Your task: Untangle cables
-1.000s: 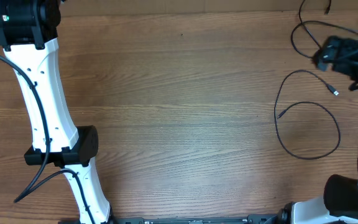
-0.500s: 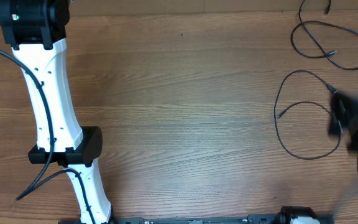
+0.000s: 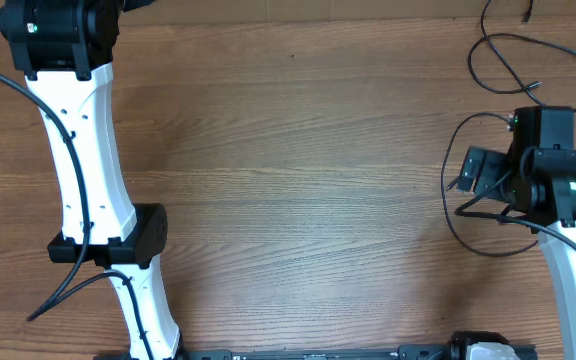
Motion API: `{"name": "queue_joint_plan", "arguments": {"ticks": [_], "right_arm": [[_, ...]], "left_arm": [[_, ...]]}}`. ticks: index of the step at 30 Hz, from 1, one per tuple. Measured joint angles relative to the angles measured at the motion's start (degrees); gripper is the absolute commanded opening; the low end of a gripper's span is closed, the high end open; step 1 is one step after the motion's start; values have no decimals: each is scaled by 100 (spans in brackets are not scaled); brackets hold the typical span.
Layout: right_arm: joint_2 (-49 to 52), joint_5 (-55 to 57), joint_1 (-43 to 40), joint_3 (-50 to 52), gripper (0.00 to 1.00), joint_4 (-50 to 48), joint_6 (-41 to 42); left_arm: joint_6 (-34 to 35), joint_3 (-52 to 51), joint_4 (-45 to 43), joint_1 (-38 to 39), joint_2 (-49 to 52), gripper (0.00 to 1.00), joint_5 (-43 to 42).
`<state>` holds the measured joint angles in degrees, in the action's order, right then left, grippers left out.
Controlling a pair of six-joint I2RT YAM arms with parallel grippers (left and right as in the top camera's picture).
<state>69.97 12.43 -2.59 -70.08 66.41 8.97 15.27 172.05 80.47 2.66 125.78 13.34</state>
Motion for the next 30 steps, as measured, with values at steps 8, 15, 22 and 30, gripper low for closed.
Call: {"name": "queue_joint_plan", "arguments": {"ticks": [8,15,22,30], "right_arm": [[-28,0,0,-4,100,-472,-9],[-66,0,0,-4,100,-872,-31],[-68,2,0,-4,100,-1272,-223],[-70,0,0,-4,100,-1311,-291]], "left_arm": [[-90,0,232,0,-2,100,0],[-90,0,232,0,0,99,0],[-90,0,232,0,-2,100,-2],[-92,0,232,0,0,100,0]]}}
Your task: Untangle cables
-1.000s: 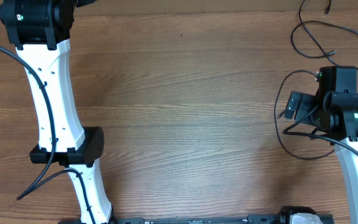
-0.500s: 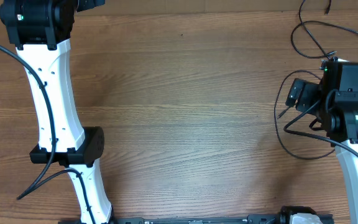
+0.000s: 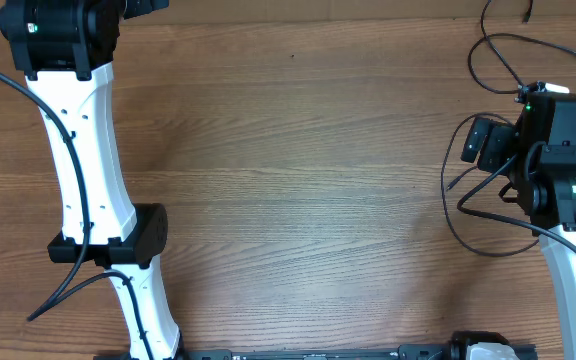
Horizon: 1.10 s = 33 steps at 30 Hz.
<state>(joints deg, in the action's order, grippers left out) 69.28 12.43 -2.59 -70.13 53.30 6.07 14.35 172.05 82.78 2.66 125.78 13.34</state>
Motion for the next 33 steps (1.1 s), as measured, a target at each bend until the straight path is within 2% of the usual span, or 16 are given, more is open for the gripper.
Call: {"name": "queue_joint_plan", "arguments": {"ticks": [19,26,33], "right_arm": [[0,0,0,-4,100,610,-11],[0,0,0,-4,100,227,-11],[-101,-417,0,-4,100,-669,-9]], "left_arm": [[2,0,0,0,0,100,-2],[2,0,0,0,-2,100,0],[2,0,0,0,0,100,0]]}}
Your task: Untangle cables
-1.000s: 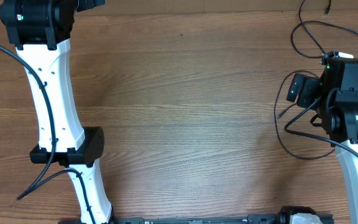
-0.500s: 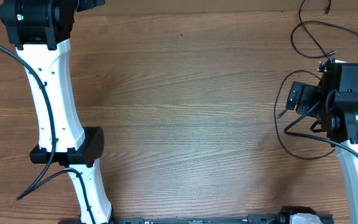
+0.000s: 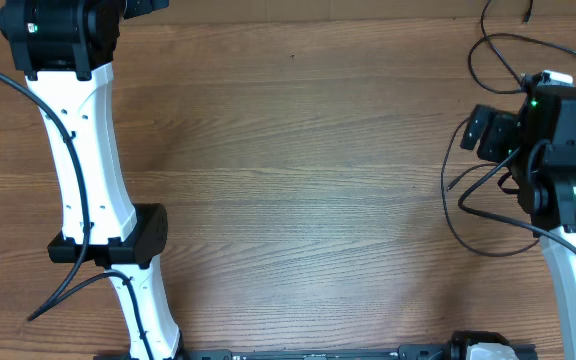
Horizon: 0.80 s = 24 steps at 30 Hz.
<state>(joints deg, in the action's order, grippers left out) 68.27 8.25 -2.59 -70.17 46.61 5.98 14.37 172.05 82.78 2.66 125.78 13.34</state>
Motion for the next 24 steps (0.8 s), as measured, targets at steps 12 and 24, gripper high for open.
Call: {"name": "queue_joint_plan", "arguments": {"ticks": [12,24], "right_arm": [[-3265,-979,-48,1086,100,-710,0],[-5031,-1038,-63,5735,100,-4518,-2]], "left_arm": [[0,0,0,0,0,100,2],[-2,0,2,0,-2,100,20]]}}
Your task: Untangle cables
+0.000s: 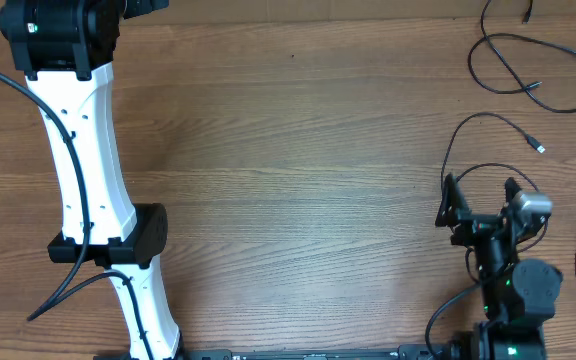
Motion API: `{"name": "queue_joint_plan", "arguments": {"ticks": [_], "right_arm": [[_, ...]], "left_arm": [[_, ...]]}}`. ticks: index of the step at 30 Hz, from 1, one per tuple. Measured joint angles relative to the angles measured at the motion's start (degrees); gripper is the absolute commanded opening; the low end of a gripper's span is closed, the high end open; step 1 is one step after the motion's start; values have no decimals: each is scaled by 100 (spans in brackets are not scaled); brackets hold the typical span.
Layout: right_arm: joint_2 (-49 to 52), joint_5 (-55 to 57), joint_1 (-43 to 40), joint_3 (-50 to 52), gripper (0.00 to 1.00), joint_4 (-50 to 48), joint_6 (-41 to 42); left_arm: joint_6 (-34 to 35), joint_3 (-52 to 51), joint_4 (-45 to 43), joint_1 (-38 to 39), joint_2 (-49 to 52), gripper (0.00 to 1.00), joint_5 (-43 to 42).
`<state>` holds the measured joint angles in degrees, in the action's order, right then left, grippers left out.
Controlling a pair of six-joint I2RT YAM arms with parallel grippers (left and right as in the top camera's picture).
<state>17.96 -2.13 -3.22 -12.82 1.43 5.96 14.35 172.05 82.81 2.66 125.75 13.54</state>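
Observation:
Thin black cables lie at the right of the overhead view. One loose loop [558,75] sits at the far right corner. A second cable [465,122] arcs from a small plug [540,148] toward the front, and a bend of it [486,168] runs just beyond my right gripper [480,198]. That gripper is open near the front right, fingers pointing away from the front edge, nothing held. Another piece of cable shows at the right edge. My left arm [78,150] reaches to the far left corner, with its gripper beyond the frame.
The left arm's white links and black elbow [118,235] cross the left side of the wooden table [298,190]. The right arm's base [513,300] stands at the front right. A black rail [318,354] runs along the front edge.
My right gripper has moved from over the cables at the right, mid-depth, back toward the front edge and stands open. The plug end now lies uncovered, and a cable piece shows at the right edge.
My right gripper was low over the arcing cable at the right. At the following two moments it was a little farther from the front edge each time, still over that cable. Now it is back near the front, open. The left arm never moved.

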Motion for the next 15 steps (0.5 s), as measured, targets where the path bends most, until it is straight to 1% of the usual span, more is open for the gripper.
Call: {"name": "queue_joint_plan", "arguments": {"ticks": [3,9,12,15], "right_arm": [[-310,-26,0,177,100,168,-4],[-610,-326,0,181,100,1123,-745],[-776,-380,0,184,100,1589,-940],[-1005,-393,2,212,100,1856,-1045]], "left_arm": [[0,0,0,0,2,99,0],[0,0,0,0,2,100,0],[0,0,0,0,0,100,0],[0,0,0,0,0,99,0]]}}
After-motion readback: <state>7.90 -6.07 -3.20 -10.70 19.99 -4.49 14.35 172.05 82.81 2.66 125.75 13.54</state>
